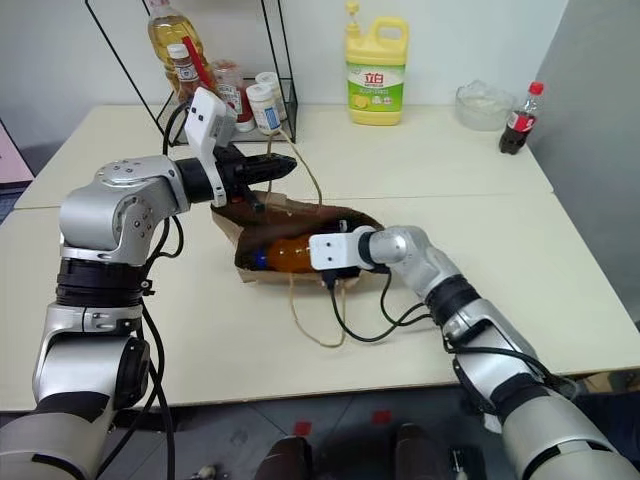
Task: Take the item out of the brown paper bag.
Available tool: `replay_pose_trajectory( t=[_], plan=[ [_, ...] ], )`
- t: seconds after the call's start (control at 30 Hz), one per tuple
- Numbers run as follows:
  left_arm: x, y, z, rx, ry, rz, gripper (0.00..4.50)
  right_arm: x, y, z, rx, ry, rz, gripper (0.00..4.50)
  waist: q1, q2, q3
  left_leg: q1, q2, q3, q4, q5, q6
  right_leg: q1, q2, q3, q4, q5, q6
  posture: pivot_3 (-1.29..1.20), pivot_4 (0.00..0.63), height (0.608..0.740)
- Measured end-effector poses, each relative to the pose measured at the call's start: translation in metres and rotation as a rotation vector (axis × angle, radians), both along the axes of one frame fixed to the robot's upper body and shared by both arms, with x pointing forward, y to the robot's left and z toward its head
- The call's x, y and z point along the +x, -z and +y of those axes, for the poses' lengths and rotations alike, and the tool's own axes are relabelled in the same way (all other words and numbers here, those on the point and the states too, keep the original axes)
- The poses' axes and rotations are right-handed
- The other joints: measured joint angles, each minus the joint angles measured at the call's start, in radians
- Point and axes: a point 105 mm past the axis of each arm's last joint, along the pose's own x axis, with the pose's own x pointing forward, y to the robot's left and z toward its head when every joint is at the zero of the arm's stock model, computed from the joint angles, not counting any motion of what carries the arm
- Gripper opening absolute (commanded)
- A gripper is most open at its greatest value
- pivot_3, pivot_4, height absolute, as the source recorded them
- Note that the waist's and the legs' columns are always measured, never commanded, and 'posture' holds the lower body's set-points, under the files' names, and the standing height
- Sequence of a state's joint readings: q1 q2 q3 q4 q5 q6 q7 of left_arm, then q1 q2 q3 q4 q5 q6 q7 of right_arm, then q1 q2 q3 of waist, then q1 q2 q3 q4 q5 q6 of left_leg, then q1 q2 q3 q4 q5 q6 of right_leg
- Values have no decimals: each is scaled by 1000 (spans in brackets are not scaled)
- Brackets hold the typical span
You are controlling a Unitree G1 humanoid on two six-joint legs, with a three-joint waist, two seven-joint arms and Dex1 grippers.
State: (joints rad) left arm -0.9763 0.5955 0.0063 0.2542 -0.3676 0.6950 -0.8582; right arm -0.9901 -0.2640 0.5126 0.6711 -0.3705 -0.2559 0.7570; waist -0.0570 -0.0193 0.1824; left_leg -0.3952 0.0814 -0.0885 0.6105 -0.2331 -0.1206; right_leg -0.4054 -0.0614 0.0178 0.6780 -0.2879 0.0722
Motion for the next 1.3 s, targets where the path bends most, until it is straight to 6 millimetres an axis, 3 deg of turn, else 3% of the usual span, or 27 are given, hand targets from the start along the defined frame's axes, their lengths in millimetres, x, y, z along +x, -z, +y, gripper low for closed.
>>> replay_pose_trajectory(
  t=[0.2, 0.5, 0.7, 0.87, 1.0, 1.13, 1.2, 1.3],
  plan=[
    [8, 4, 2, 1, -35, 1, 0, -23, -22, 6, 129, -99, -18, 3320, -1, 0, 0, 0, 0, 0, 0, 0, 0, 0, 0, 0, 0, 0, 0, 0, 150, 740],
    [15, 9, 5, 7, -69, 11, 0, -52, -81, 4, 368, -236, -74, 3320, 0, 0, 0, 0, 0, 0, 0, 0, 0, 0, 0, 0, 0, 0, 0, 0, 150, 740],
    [17, 9, 6, 14, -81, 11, 0, -66, -100, -9, 470, -266, -74, 3320, 1, 0, 0, -1, 0, 0, 0, 0, 0, 0, 0, 0, 0, 0, 0, 0, 150, 740],
    [17, 9, 7, 16, -82, 11, 0, -65, -115, -27, 543, -192, -51, 3320, 0, 0, 0, 0, 0, 0, 0, 0, 0, 0, 0, 0, 0, 0, 0, 0, 150, 740],
    [16, 9, 6, 16, -81, 10, 0, -48, -139, -54, 662, -15, -61, 3320, 2, 0, 0, -1, 0, 0, 0, 0, 0, 0, 0, 0, 0, 0, 0, 0, 150, 740],
    [16, 9, 7, 17, -80, 11, 0, -23, -145, -96, 726, 233, -46, 3320, 6, 0, 0, -1, 0, 0, 0, 0, 0, 0, 0, 0, 0, 0, 0, 0, 150, 740],
    [16, 9, 6, 17, -80, 10, 0, -11, -138, -122, 711, 368, -38, 3320, 7, 0, 0, -1, 0, 0, 0, 0, 0, 0, 0, 0, 0, 0, 0, 0, 150, 740],
    [16, 10, 7, 17, -79, 13, 0, 2, -109, -166, 588, 581, -16, 3320, 10, 0, 0, -1, -1, 0, 0, 0, 0, 0, 0, 0, -1, 0, 0, 0, 150, 740]
  ],
)
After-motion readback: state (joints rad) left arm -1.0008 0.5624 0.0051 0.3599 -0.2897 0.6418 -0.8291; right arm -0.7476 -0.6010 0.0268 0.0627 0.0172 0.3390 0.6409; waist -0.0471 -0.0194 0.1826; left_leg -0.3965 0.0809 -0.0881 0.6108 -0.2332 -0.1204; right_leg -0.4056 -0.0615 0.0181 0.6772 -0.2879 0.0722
